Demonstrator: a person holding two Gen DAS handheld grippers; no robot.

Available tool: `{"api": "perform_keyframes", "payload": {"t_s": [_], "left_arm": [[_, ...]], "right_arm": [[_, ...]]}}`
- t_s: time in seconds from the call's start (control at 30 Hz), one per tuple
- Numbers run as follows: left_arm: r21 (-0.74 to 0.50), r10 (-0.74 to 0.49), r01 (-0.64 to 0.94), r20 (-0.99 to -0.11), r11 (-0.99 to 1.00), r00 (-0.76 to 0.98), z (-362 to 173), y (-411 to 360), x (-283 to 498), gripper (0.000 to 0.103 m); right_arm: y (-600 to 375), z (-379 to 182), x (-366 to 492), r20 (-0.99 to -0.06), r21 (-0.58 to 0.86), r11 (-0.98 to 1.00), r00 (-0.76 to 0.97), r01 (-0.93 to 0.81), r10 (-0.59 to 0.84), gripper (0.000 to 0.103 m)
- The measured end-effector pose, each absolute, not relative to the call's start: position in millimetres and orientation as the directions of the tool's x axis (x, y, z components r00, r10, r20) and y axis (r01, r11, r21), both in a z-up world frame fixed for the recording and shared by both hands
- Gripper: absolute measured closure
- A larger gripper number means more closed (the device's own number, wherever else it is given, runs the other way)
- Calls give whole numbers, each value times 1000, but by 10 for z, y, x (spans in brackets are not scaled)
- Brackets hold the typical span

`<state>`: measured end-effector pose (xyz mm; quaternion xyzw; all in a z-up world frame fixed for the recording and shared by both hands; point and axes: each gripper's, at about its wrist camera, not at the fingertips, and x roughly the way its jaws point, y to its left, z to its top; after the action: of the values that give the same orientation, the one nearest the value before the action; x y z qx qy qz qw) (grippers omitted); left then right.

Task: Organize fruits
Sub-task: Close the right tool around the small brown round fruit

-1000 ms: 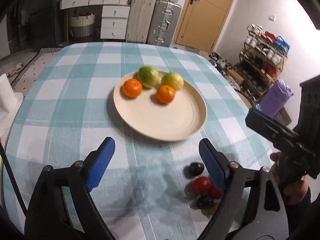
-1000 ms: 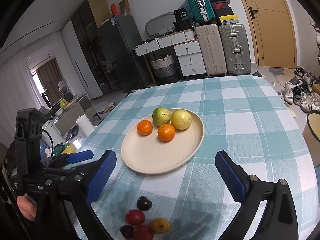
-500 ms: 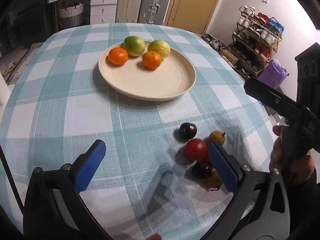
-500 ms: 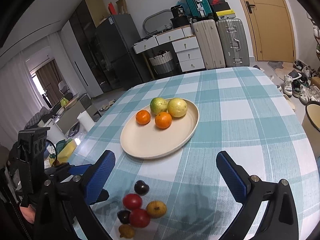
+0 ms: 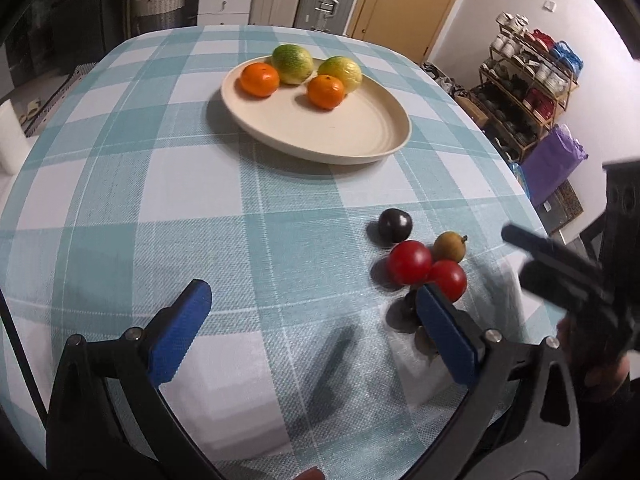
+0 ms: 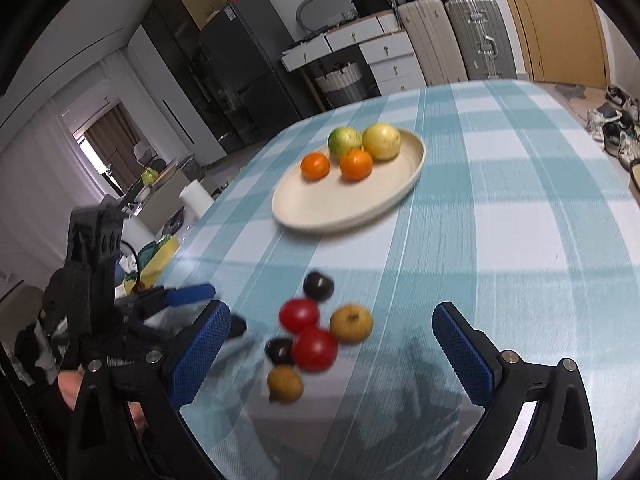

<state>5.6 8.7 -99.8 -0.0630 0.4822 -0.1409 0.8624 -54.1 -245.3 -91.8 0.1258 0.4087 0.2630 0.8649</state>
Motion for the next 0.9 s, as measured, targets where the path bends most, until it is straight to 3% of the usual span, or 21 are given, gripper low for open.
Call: {"api": "perform_keyframes", "payload": {"t_s": [0.6,0.9], "left_arm": [[-266,-294,127,-823,956,486,-1106,271,-107,1],[-271,-293,117,-822,955,488,-1100,339,-158,1]], "right_arm": [[-2142,-1100,-1040,-707,312,868,516,-386,484,1],[-1957,-1174,-1029,-725,314,850,471,-423,503,29]]}}
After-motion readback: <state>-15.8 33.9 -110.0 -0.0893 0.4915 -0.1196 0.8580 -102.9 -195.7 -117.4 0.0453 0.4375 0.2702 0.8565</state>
